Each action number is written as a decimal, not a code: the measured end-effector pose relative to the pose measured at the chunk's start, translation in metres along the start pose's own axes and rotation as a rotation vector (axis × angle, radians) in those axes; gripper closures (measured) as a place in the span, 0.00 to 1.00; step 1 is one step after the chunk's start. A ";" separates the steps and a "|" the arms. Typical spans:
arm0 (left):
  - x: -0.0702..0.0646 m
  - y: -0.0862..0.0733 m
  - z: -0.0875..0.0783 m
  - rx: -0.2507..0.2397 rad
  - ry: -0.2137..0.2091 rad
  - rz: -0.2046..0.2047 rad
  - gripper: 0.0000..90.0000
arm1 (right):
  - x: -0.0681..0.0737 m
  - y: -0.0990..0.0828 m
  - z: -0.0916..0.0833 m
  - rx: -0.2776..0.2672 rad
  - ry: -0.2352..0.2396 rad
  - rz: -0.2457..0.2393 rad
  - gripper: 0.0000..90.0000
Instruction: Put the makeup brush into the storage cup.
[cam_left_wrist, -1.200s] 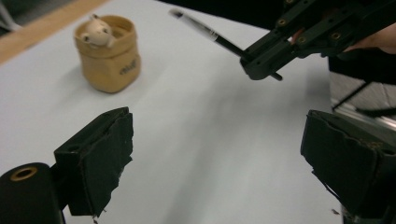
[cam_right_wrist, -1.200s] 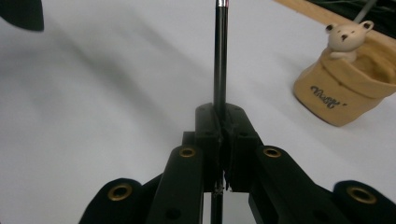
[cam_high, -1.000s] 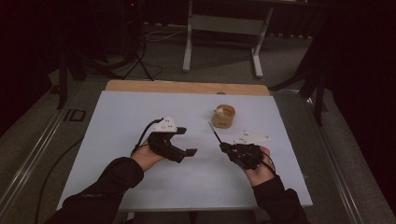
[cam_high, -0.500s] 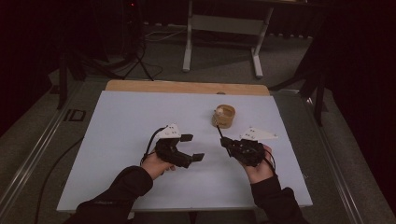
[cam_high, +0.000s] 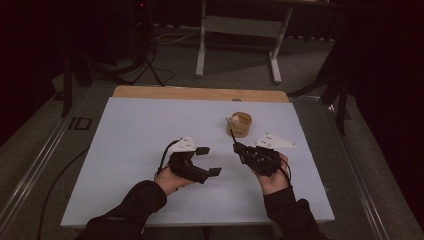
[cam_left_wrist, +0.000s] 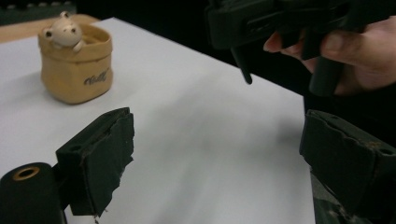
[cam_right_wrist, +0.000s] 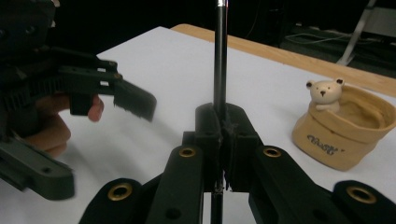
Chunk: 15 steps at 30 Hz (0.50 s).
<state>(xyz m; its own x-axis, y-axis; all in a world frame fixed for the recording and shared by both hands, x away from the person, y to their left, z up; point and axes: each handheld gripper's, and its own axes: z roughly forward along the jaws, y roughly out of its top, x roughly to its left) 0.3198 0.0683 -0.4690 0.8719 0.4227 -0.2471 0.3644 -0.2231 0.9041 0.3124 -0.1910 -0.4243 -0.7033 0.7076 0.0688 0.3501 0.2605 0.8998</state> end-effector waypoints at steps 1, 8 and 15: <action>-0.001 0.000 0.001 -0.004 0.004 -0.001 0.15 | 0.000 0.001 0.001 -0.001 -0.001 -0.002 0.95; -0.008 0.003 0.010 -0.019 0.052 -0.026 0.17 | 0.006 0.005 0.006 -0.006 -0.011 -0.010 0.95; -0.020 0.006 0.023 -0.007 0.098 -0.051 0.32 | 0.008 0.007 0.010 -0.013 -0.028 -0.013 0.95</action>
<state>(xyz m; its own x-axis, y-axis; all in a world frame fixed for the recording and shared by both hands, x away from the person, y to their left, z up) 0.3119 0.0380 -0.4668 0.8161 0.5172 -0.2578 0.4049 -0.1934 0.8937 0.3150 -0.1771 -0.4219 -0.6901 0.7223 0.0451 0.3330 0.2616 0.9059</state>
